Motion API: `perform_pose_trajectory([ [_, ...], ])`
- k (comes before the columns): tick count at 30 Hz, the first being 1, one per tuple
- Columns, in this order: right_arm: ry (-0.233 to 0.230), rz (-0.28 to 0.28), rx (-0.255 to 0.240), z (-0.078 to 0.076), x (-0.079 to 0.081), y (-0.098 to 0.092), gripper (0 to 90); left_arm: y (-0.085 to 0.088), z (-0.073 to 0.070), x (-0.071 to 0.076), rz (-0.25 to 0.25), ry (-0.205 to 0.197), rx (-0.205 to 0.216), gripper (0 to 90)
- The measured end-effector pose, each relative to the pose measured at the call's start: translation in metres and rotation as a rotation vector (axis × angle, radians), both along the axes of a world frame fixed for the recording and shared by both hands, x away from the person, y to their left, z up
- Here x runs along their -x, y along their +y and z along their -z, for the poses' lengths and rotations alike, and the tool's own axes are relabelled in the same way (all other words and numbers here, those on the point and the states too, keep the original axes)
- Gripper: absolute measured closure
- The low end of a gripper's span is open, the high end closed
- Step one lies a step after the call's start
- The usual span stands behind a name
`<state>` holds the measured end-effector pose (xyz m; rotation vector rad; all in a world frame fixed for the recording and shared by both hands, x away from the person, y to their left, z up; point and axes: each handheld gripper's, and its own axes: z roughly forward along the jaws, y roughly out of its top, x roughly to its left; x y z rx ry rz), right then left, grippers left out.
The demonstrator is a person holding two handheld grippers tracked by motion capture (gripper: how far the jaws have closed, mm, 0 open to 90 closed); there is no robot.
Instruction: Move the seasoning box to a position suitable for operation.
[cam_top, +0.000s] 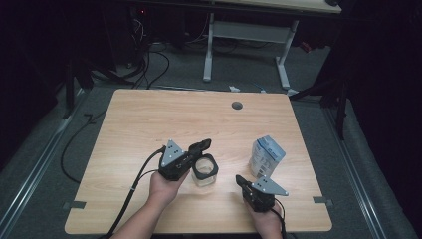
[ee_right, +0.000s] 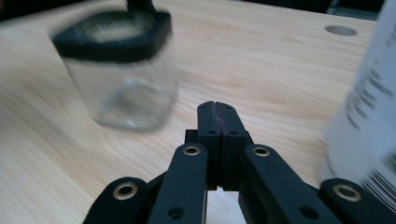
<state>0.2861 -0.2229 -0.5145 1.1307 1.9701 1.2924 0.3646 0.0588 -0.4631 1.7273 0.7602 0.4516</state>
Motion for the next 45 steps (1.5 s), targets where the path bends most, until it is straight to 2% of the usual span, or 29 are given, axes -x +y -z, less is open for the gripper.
perform_pose_trajectory([
  [5, -0.059, -0.053, -0.008, -0.024, -0.004, 0.023, 90.0, 0.001, 0.001, 0.0, 0.001, -0.008, 0.006, 90.0],
  [6, -0.08, -0.076, -0.021, -0.034, -0.007, 0.033, 90.0, 0.001, 0.001, 0.0, 0.002, -0.007, 0.007, 90.0],
  [7, -0.08, -0.076, -0.021, -0.034, -0.007, 0.033, 90.0, 0.001, 0.001, 0.0, 0.001, -0.005, 0.008, 90.0],
  [8, -0.096, -0.098, -0.031, -0.042, -0.01, 0.043, 90.0, 0.001, 0.002, 0.0, 0.001, -0.006, 0.008, 90.0],
  [12, -0.098, -0.117, -0.017, -0.044, -0.015, 0.058, 90.0, 0.0, 0.003, -0.002, 0.002, -0.005, 0.012, 90.0],
  [14, -0.084, -0.112, -0.004, -0.039, -0.019, 0.063, 90.0, 0.0, 0.003, -0.002, 0.001, -0.008, 0.014, 90.0],
  [15, -0.069, -0.115, 0.018, -0.033, -0.022, 0.066, 90.0, 0.0, 0.003, -0.002, -0.001, -0.009, 0.016, 90.0],
  [18, -0.044, -0.113, 0.035, -0.026, -0.024, 0.067, 90.0, 0.001, 0.003, -0.004, -0.013, -0.014, 0.02, 90.0],
  [22, -0.054, -0.119, 0.016, -0.023, -0.025, 0.065, 90.0, 0.004, 0.005, -0.011, -0.035, -0.006, 0.029, 90.0],
  [25, -0.055, -0.123, 0.006, -0.023, -0.025, 0.064, 90.0, 0.005, 0.007, -0.015, -0.038, 0.006, 0.018, 90.0],
  [28, -0.059, -0.126, 0.011, -0.022, -0.025, 0.064, 90.0, 0.004, 0.009, -0.015, -0.041, 0.01, 0.018, 90.0],
  [36, -0.052, -0.119, 0.012, -0.024, -0.025, 0.065, 90.0, 0.009, 0.006, -0.001, 0.0, -0.016, 0.018, 90.0],
  [38, -0.062, -0.115, 0.009, -0.027, -0.023, 0.062, 90.0, 0.013, 0.006, 0.003, 0.007, -0.021, 0.014, 90.0],
  [42, -0.081, -0.106, 0.005, -0.031, -0.018, 0.056, 90.0, 0.025, 0.011, 0.011, 0.007, -0.025, -0.01, 89.7],
  [45, -0.082, -0.086, 0.004, -0.031, -0.013, 0.046, 90.0, 0.036, 0.02, 0.015, -0.001, -0.016, -0.05, 87.1],
])
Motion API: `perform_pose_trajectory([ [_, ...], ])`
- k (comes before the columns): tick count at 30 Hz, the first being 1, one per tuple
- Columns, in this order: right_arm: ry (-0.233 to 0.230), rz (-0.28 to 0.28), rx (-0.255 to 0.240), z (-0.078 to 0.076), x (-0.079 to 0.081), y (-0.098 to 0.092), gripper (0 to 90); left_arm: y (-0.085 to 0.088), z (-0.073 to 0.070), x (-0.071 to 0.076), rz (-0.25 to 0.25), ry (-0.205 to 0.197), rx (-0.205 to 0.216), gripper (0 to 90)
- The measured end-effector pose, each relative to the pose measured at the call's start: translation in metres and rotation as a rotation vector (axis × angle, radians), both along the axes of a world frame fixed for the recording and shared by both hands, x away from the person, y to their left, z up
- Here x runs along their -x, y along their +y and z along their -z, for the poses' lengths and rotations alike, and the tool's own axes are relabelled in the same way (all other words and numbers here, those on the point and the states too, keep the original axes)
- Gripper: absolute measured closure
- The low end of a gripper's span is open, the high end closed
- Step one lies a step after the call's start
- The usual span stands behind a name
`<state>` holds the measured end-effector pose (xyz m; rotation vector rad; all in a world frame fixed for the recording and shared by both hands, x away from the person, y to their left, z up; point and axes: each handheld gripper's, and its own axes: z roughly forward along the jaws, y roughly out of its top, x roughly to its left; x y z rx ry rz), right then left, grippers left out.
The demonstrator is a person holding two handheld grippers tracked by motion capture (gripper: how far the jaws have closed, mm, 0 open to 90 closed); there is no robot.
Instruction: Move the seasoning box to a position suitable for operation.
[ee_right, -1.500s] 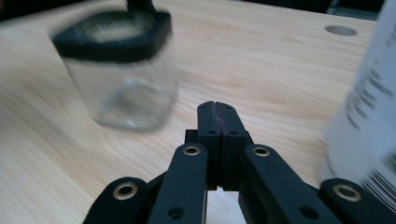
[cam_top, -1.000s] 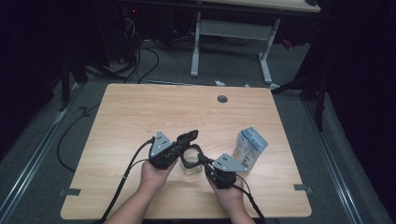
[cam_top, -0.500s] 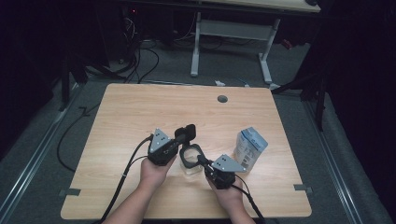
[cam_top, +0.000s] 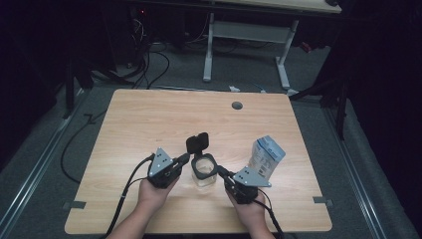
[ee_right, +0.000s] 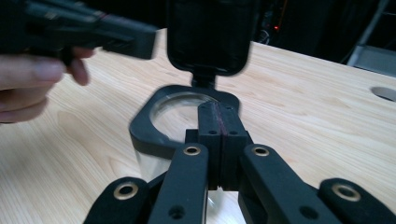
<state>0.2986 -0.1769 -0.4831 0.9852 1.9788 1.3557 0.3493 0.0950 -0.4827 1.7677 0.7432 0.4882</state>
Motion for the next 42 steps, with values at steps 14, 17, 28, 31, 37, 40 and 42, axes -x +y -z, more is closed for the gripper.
perform_pose_trajectory([
  [14, 0.091, 0.205, 0.016, 0.027, 0.047, -0.084, 78.3, 0.043, 0.04, 0.014, -0.064, 0.109, -0.087, 52.6],
  [17, 0.098, 0.247, 0.025, 0.028, 0.056, -0.099, 74.7, 0.044, 0.04, 0.016, -0.065, 0.107, -0.083, 46.9],
  [28, 0.076, 0.315, 0.012, 0.011, 0.036, -0.126, 61.4, 0.043, 0.043, 0.02, -0.051, 0.106, -0.076, 45.4],
  [31, 0.086, 0.314, 0.018, 0.014, 0.022, -0.126, 66.5, 0.044, 0.043, 0.02, -0.051, 0.103, -0.084, 45.4],
  [37, 0.079, 0.304, 0.007, 0.023, 0.011, -0.125, 73.6, 0.047, 0.044, 0.02, -0.052, 0.108, -0.078, 45.6],
  [40, 0.041, 0.305, -0.001, 0.018, 0.011, -0.124, 79.1, 0.047, 0.044, 0.021, -0.054, 0.106, -0.076, 45.6],
  [42, 0.037, 0.306, -0.01, 0.016, 0.01, -0.124, 83.2, 0.046, 0.043, 0.021, -0.05, 0.106, -0.078, 45.8],
])
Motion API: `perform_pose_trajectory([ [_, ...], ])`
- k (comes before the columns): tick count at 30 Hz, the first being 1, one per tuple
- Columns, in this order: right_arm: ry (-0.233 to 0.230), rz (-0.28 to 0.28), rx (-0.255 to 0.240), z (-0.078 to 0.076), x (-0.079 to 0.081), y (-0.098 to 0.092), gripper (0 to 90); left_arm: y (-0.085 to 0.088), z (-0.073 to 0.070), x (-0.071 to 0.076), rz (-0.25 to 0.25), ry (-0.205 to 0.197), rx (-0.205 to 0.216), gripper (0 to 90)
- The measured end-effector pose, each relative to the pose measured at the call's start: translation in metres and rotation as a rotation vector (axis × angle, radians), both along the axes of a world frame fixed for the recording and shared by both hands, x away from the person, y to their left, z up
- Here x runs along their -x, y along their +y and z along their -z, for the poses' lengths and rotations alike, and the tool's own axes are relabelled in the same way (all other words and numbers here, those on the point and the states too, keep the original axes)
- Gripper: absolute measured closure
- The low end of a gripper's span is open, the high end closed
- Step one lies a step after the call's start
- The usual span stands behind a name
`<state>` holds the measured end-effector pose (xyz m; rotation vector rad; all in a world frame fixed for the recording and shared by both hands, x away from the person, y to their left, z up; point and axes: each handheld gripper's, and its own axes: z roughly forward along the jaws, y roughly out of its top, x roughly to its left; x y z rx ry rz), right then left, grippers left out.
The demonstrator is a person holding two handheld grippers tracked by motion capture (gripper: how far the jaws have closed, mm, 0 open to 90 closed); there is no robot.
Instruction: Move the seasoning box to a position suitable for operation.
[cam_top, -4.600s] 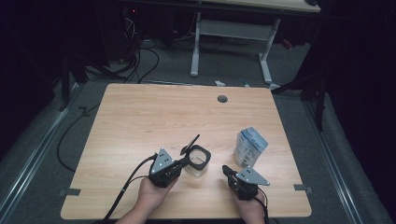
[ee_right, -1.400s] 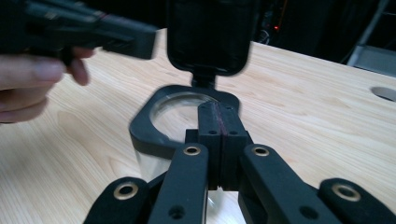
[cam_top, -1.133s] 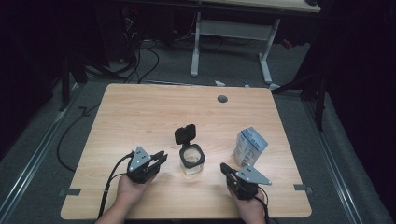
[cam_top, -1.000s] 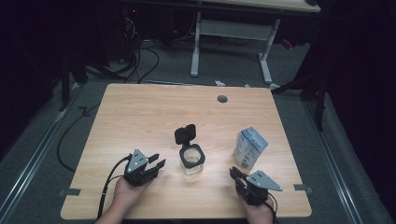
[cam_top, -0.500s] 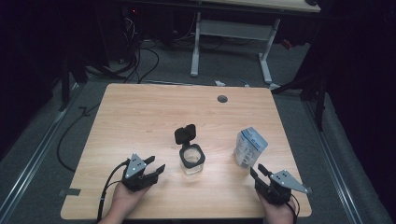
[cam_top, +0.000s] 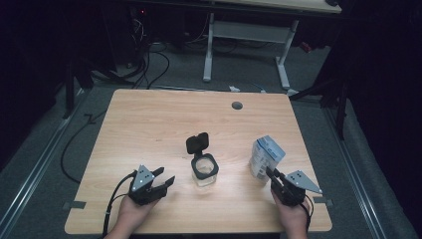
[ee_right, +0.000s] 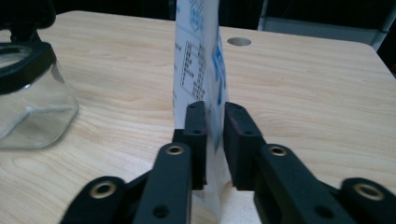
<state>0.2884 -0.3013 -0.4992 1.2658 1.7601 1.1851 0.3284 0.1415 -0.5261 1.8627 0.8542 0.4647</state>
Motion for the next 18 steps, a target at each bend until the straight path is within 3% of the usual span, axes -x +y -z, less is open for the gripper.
perform_pose_trajectory([
  [3, -0.006, -0.007, -0.005, 0.001, -0.002, 0.0, 90.0, -0.001, 0.0, 0.0, 0.001, 0.0, 0.0, 46.0],
  [8, 0.006, -0.032, 0.001, -0.002, -0.003, 0.003, 90.0, -0.003, 0.001, 0.001, 0.016, 0.008, 0.002, 46.0],
  [12, 0.004, -0.05, 0.027, -0.012, -0.002, 0.006, 90.0, -0.006, 0.001, 0.003, 0.036, 0.0, 0.0, 46.5],
  [18, -0.007, -0.093, 0.016, -0.027, 0.007, 0.011, 90.0, -0.01, 0.001, 0.007, 0.056, -0.01, 0.005, 48.1],
])
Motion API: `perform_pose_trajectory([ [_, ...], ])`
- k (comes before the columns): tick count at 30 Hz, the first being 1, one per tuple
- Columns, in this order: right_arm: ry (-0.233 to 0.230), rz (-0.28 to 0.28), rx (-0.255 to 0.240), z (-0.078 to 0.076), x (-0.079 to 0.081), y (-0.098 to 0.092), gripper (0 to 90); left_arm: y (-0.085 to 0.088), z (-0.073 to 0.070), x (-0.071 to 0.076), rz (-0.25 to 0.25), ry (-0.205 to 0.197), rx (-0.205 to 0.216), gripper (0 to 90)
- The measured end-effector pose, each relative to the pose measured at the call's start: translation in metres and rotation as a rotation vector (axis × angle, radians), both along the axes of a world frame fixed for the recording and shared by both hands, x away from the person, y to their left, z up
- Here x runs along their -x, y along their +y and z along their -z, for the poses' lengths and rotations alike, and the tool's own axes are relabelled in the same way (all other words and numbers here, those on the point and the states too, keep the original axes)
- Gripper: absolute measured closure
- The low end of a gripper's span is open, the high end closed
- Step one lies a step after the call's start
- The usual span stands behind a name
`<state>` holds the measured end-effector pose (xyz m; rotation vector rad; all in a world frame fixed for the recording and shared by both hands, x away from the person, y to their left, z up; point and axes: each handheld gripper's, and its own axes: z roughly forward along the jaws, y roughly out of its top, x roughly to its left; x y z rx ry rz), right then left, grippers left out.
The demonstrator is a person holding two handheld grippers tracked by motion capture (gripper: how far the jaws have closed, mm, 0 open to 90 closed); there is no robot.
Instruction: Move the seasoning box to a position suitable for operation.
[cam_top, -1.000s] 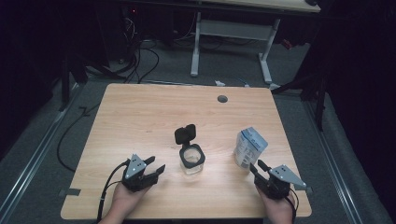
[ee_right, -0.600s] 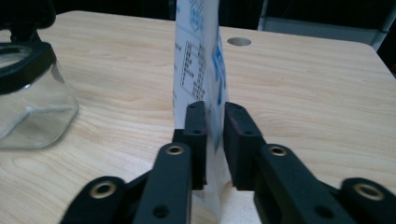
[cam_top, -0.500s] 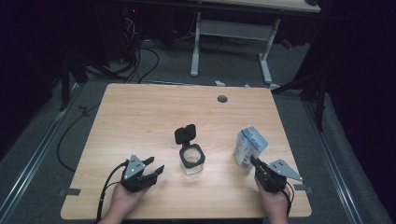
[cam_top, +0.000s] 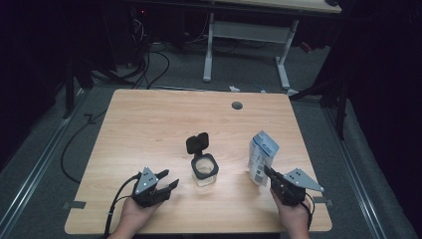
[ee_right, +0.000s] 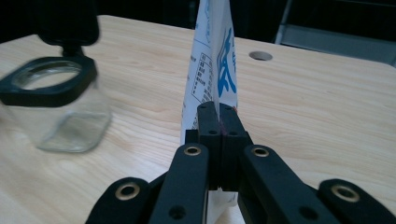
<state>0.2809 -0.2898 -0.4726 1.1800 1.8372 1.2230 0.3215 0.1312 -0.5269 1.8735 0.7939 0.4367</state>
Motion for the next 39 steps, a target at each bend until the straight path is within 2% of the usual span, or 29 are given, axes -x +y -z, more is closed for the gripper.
perform_pose_trajectory([
  [4, 0.006, -0.031, 0.008, -0.007, 0.008, 0.007, 90.0, -0.006, 0.0, 0.005, 0.021, -0.012, 0.009, 54.3],
  [10, 0.025, -0.078, 0.019, -0.011, 0.023, 0.022, 90.0, -0.02, -0.003, 0.017, 0.069, -0.032, 0.021, 71.1],
  [13, 0.032, -0.107, 0.028, -0.011, 0.03, 0.03, 90.0, -0.031, -0.004, 0.022, 0.103, -0.018, 0.038, 79.6],
  [17, 0.047, -0.137, 0.033, -0.012, 0.038, 0.04, 90.0, -0.052, -0.002, 0.029, 0.151, -0.015, 0.009, 89.9],
  [19, 0.046, -0.151, 0.033, -0.014, 0.04, 0.044, 90.0, -0.064, -0.002, 0.03, 0.175, -0.015, -0.007, 90.0],
  [20, 0.047, -0.156, 0.03, -0.014, 0.042, 0.045, 90.0, -0.071, -0.002, 0.031, 0.184, -0.016, -0.002, 90.0],
  [22, 0.047, -0.165, 0.026, -0.016, 0.044, 0.048, 90.0, -0.085, -0.003, 0.03, 0.188, -0.023, -0.011, 90.0],
  [24, 0.049, -0.173, 0.021, -0.017, 0.045, 0.05, 90.0, -0.099, -0.002, 0.027, 0.19, -0.012, -0.019, 90.0],
  [28, 0.045, -0.185, 0.024, -0.02, 0.047, 0.052, 90.0, -0.126, -0.002, 0.021, 0.178, -0.008, -0.039, 90.0],
  [31, 0.043, -0.197, 0.027, -0.022, 0.049, 0.053, 90.0, -0.143, -0.003, 0.019, 0.151, -0.023, -0.061, 90.0],
  [35, 0.04, -0.213, 0.029, -0.026, 0.052, 0.055, 90.0, -0.153, -0.002, 0.016, 0.106, -0.028, -0.069, 90.0],
  [38, 0.032, -0.234, 0.028, -0.03, 0.056, 0.058, 90.0, -0.156, 0.0, 0.016, 0.115, -0.013, -0.064, 90.0],
  [39, 0.032, -0.234, 0.028, -0.03, 0.056, 0.058, 90.0, -0.156, 0.001, 0.016, 0.116, -0.022, -0.063, 90.0],
])
